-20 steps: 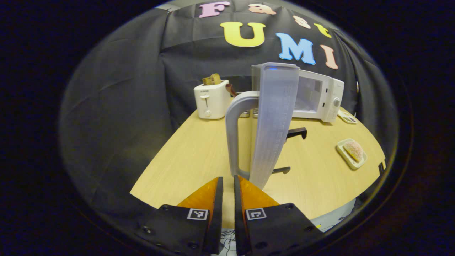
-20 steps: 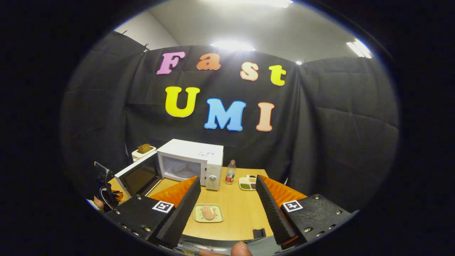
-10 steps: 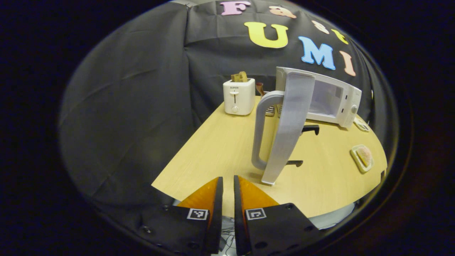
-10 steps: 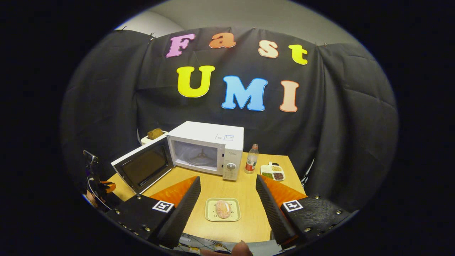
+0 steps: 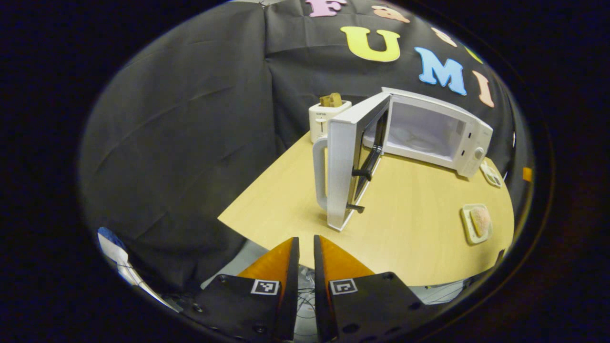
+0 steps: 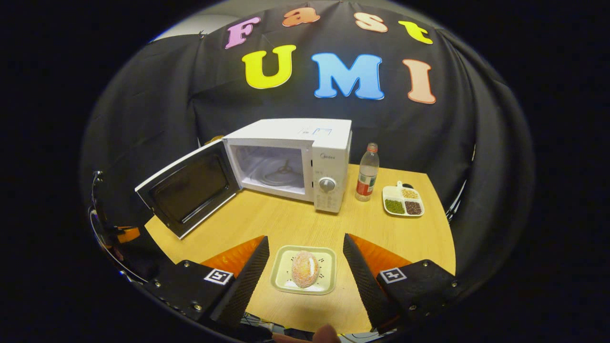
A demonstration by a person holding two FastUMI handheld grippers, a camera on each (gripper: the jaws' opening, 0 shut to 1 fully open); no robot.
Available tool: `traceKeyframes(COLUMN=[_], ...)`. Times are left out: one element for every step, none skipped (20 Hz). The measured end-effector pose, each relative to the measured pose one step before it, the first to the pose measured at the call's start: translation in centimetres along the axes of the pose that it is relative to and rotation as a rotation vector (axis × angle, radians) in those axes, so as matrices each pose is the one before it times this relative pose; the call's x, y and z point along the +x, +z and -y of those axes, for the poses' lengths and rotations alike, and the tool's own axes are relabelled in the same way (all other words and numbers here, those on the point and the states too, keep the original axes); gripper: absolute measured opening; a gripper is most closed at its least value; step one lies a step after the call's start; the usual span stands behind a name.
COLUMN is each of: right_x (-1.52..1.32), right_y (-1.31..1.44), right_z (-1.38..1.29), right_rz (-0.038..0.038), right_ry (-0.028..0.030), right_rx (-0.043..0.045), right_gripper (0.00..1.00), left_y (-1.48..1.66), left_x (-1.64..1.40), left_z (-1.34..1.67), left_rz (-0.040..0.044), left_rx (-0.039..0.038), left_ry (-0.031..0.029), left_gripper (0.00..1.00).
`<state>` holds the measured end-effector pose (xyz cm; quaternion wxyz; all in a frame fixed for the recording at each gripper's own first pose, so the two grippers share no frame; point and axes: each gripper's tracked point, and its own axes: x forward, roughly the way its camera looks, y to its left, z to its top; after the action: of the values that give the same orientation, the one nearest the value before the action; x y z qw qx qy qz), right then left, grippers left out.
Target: Open the microwave oven with the left hand, put the food in, and close the microwave oven.
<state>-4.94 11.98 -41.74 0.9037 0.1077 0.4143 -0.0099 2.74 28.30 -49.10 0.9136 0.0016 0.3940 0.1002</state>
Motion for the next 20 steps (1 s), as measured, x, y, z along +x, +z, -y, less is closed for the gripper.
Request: traceKeyframes(right_x=[1.062, 1.084, 1.023, 0.915, 0.980, 1.236, 1.184, 1.325, 1.592, 1.064, 0.961, 0.778, 0.589, 0.535, 0.504, 0.509, -0.186, 0.441, 0.035, 0.297], right_y=[-1.105, -1.142, -0.914, -0.786, -0.960, -1.131, -1.037, -1.238, -1.068, -1.072, -0.651, -0.611, -0.535, -0.370, -0.276, -0.633, 0.458, 0.173, -0.296, 0.153], right_z=[0.186, 0.135, 0.128, -0.135, 0.006, -0.255, -0.084, -0.049, 0.281, 0.221, 0.234, 0.199, 0.079, -0.081, -0.122, 0.125, 0.034, 0.008, 0.024, 0.322], right_rz=[-0.02243, -0.02912, -0.02010, -0.01394, -0.02041, -0.01887, -0.02506, -0.02234, -0.01970, -0.02505, -0.02024, -0.01802, -0.02279, -0.01454, -0.01196, -0.02469, 0.02620, -0.00536, -0.01936, 0.01062], right_ry=[0.02219, 0.01894, 0.01774, 0.01550, 0.00711, 0.01080, 0.00693, 0.00329, -0.00953, -0.01180, -0.01030, -0.00733, -0.00198, 0.00234, 0.00327, -0.01228, -0.00994, -0.00906, -0.01257, -0.02648], right_rx=[0.00598, 0.01023, 0.01515, 0.01072, 0.00048, -0.00471, -0.01083, -0.01224, -0.01365, -0.01083, -0.00325, 0.00699, 0.01410, 0.01973, 0.00983, -0.00480, -0.01289, -0.00629, 0.00065, -0.01076], right_gripper=[0.96, 0.96, 0.96, 0.96, 0.97, 0.99, 0.99, 0.99, 0.99, 0.99, 0.99, 0.99, 0.99, 0.99, 0.99, 0.99, 0.99, 1.00, 0.98, 0.98], left_y=[-0.306, -0.643, -0.612, -0.744, -0.792, -0.782, -0.989, -1.105, -1.123, -0.911, -0.485, -0.494, -0.625, -1.091, -0.985, -0.699, -0.431, -0.272, -0.141, 0.001], left_x=[-1.190, -1.065, -1.036, -1.018, -0.978, -0.943, -1.031, -0.859, -0.713, -0.603, -0.533, -0.498, -0.421, -0.312, -0.227, 0.086, 0.009, 0.051, 0.153, 0.217], left_z=[0.494, 0.022, 0.073, -0.151, -0.294, -0.346, -0.098, -0.106, -0.136, -0.348, -0.363, 0.072, 0.204, 0.812, 0.604, 0.356, 0.478, 0.238, 0.197, -0.101], left_rz=[-0.01350, -0.01295, -0.01328, -0.01276, -0.01204, -0.01208, -0.01562, -0.01966, -0.02516, -0.01609, 0.00131, 0.00165, -0.00112, -0.01567, -0.01897, -0.01665, -0.00507, -0.00114, 0.00050, 0.00080], left_rx=[-0.04054, -0.03239, -0.02567, -0.02001, -0.01447, -0.01344, -0.01639, -0.01407, -0.01582, -0.00848, 0.00035, 0.00422, 0.00278, -0.00202, 0.00081, -0.00164, -0.00971, -0.01166, -0.01112, -0.00593], left_ry=[0.01012, 0.02204, 0.01836, 0.02265, 0.02389, 0.01919, 0.01108, 0.00870, 0.00975, 0.01496, 0.01710, 0.00884, -0.00710, -0.02475, -0.01819, -0.01833, -0.01848, -0.01651, -0.01634, -0.01666], left_gripper=[0.26, 0.27, 0.43, 0.46, 0.52, 0.51, 0.51, 0.52, 0.59, 0.65, 0.71, 0.77, 0.75, 0.76, 0.77, 0.77, 0.77, 0.76, 0.76, 0.76])
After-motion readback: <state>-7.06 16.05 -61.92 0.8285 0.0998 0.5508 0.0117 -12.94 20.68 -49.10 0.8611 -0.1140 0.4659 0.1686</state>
